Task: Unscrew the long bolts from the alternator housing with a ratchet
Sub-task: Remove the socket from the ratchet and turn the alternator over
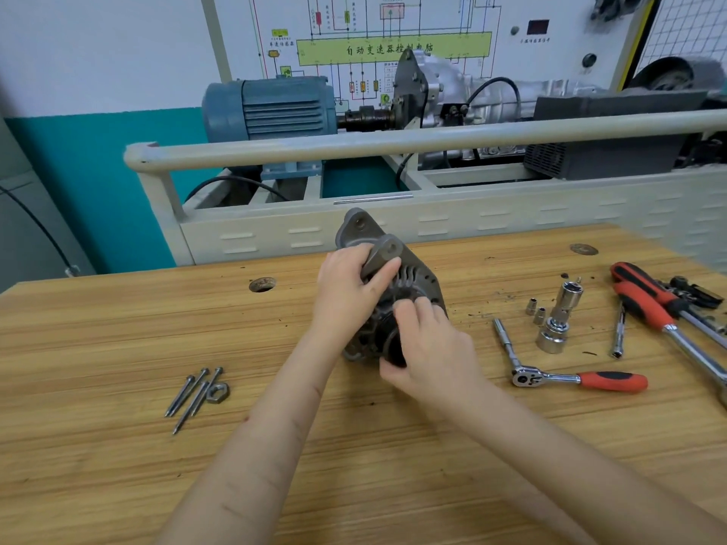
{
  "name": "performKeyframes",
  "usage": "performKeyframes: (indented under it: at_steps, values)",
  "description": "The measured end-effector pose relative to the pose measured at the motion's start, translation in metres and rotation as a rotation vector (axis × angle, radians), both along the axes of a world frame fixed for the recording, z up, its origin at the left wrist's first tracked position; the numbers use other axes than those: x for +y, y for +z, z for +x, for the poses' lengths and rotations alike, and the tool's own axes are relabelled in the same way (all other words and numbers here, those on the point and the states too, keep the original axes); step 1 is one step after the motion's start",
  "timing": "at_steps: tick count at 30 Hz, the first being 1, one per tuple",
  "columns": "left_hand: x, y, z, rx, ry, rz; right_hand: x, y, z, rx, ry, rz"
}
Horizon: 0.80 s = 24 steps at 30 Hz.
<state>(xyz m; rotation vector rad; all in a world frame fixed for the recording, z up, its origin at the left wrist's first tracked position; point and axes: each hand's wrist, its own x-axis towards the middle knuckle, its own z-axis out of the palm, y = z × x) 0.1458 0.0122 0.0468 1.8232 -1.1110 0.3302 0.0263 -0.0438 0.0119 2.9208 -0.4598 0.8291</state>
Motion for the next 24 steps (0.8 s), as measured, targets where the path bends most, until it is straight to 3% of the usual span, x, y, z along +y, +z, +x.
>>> performKeyframes:
  at_steps: [5,8,10,11,15,17,20,22,24]
  values:
    - [-0.013,0.004,-0.002,-0.047,0.096,0.052,-0.024,0.015,-0.009,-0.080,0.235,-0.629]
    - [-0.012,0.004,0.005,-0.019,0.067,0.049,-0.029,0.017,-0.010,-0.099,0.323,-0.666]
    - [-0.009,0.000,0.002,-0.044,0.061,0.057,-0.024,0.010,-0.014,-0.087,0.277,-0.385]
    - [-0.009,-0.003,-0.001,-0.064,0.076,0.064,-0.023,0.007,-0.016,-0.054,0.210,-0.130]
    - [-0.014,-0.005,-0.010,-0.117,0.166,0.100,-0.019,0.003,-0.017,-0.041,-0.011,1.317]
    - [-0.017,-0.003,-0.010,-0.125,0.214,0.152,-0.024,0.002,-0.010,-0.063,-0.038,1.783]
    - [-0.023,0.001,-0.010,-0.120,0.282,0.208,-0.036,0.006,-0.009,0.022,-0.001,2.049]
    - [-0.026,0.002,-0.014,-0.122,0.299,0.221,-0.039,0.008,-0.010,0.097,0.002,2.049]
    - [-0.027,0.003,-0.016,-0.115,0.281,0.191,-0.036,0.009,-0.007,0.047,0.005,1.994]
